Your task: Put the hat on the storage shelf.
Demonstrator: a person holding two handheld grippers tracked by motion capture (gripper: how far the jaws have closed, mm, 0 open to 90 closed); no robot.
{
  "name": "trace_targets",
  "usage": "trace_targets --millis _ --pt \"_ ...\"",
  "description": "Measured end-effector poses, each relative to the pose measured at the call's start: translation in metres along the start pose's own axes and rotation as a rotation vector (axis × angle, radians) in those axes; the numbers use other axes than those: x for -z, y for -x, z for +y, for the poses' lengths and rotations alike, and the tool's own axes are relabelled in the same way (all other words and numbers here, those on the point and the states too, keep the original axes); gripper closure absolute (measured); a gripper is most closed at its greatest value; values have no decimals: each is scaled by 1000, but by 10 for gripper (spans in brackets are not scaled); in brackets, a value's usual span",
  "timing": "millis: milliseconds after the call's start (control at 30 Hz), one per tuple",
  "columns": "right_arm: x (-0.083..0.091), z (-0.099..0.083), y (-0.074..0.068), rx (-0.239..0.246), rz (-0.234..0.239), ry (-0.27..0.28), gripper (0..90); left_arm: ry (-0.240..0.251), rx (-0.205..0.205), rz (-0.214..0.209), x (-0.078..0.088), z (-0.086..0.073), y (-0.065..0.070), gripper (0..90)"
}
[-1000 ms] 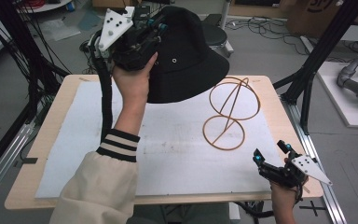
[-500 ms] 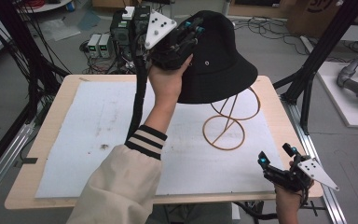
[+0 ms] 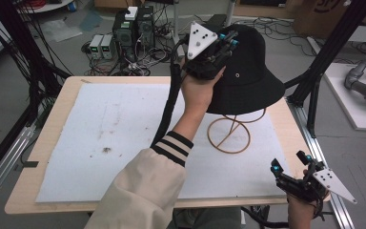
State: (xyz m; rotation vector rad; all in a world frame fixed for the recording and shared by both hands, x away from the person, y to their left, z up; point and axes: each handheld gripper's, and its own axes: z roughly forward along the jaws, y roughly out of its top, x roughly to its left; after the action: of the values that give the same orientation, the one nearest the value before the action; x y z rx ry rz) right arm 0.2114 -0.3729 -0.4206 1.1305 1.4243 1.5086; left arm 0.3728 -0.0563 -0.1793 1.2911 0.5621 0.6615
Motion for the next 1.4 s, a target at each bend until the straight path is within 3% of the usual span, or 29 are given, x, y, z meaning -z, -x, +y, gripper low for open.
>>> trace_targets --millis 200,367,433,567,867,1133,1400 --pt "3 1 0 9 -1 9 30 -38 4 0 -12 -17 6 859" --pt "5 1 2 4 -7 11 30 -33 11 8 -15 -24 7 837" --pt "5 2 3 11 -8 16 30 -22 21 1 -15 -24 7 773" --pt "7 2 3 10 -11 18 30 6 44 21 -13 -21 5 565" --pt "8 2 2 11 -12 20 30 19 64 39 -7 -19 -1 400" --pt "6 2 2 7 -7 18 30 46 61 39 8 -13 -13 307" --pt "2 1 -1 12 7 13 30 60 49 93 35 -2 -36 244"
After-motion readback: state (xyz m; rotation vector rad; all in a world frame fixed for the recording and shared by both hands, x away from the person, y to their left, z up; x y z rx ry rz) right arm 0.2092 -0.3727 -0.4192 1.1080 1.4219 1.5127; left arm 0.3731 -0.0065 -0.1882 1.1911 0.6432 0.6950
